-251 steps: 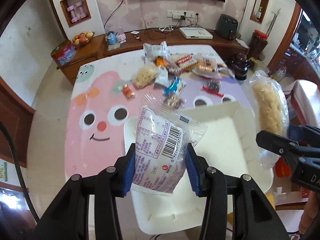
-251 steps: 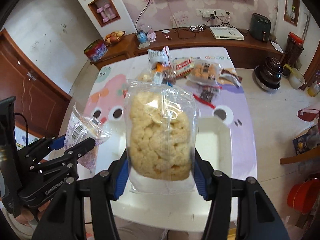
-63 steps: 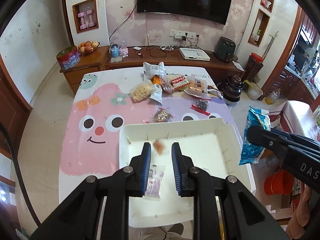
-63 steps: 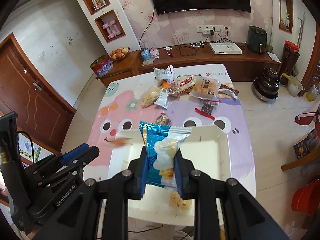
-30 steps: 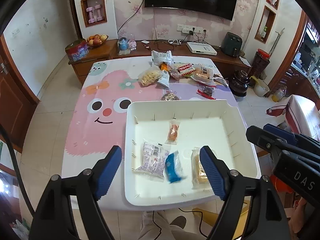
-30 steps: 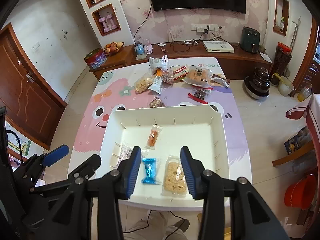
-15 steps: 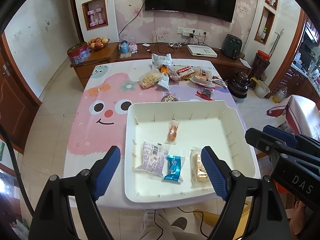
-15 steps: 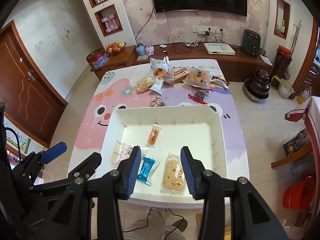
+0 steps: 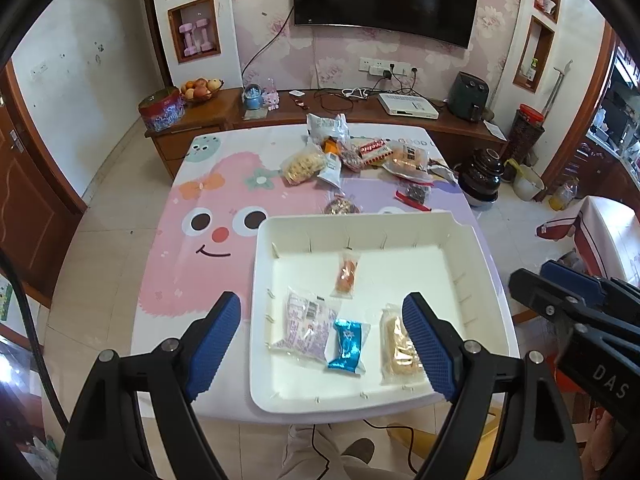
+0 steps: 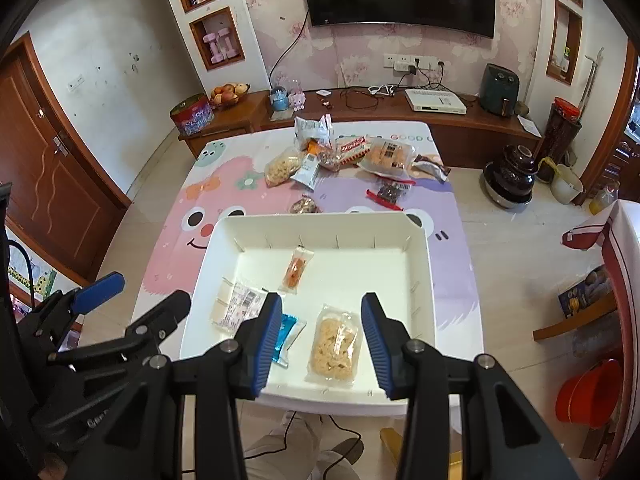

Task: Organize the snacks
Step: 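Lift both tools from the tray toward the snack pile, then grasp the large puffed-rice bag with the left tool while the right grasps the nut-cluster pack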

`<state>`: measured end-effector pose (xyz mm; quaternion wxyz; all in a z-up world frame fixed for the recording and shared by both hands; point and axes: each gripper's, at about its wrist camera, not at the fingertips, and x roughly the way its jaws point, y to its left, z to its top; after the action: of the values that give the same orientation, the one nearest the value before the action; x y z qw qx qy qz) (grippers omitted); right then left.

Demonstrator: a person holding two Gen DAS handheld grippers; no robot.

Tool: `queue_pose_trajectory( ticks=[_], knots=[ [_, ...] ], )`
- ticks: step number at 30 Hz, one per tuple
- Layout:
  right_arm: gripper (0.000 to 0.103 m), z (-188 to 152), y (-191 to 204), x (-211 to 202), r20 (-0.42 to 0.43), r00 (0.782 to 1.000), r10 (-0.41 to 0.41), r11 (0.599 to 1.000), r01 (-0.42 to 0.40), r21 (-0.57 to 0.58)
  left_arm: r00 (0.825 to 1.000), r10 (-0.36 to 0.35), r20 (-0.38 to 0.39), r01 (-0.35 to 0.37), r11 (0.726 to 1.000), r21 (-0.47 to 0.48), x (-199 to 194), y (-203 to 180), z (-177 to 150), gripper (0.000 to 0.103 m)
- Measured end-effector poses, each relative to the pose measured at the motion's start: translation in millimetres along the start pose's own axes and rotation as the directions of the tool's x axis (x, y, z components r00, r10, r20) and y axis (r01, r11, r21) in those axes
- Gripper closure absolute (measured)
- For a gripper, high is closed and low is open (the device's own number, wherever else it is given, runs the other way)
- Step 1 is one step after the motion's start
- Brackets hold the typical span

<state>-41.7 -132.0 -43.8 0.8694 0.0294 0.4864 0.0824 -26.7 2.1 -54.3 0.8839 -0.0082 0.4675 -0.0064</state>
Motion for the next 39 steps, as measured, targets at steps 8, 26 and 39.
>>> queue_pose_trajectory(
  ticks=[8, 26, 39],
  knots=[
    [0.061, 24, -12, -5, 0.026, 1.000, 0.006, 1.000, -0.006, 0.019, 0.999, 0.039, 0.032, -0.040, 0.999, 0.032, 1, 7, 41, 0.021],
    [0.061, 135, 16, -12, 0.124, 0.992, 0.017, 1.000, -0.019, 0.012, 0.986, 0.085, 0.146, -0.106, 0.984, 0.145, 5, 57, 135, 0.009],
    [0.047, 199, 42, 125, -0.129, 0.991, 0.022, 0.997, -0.013, 0.074, 0.997, -0.048, 0.053, 0.024, 0.926, 0.376, 123, 74, 233, 0.004]
  ],
)
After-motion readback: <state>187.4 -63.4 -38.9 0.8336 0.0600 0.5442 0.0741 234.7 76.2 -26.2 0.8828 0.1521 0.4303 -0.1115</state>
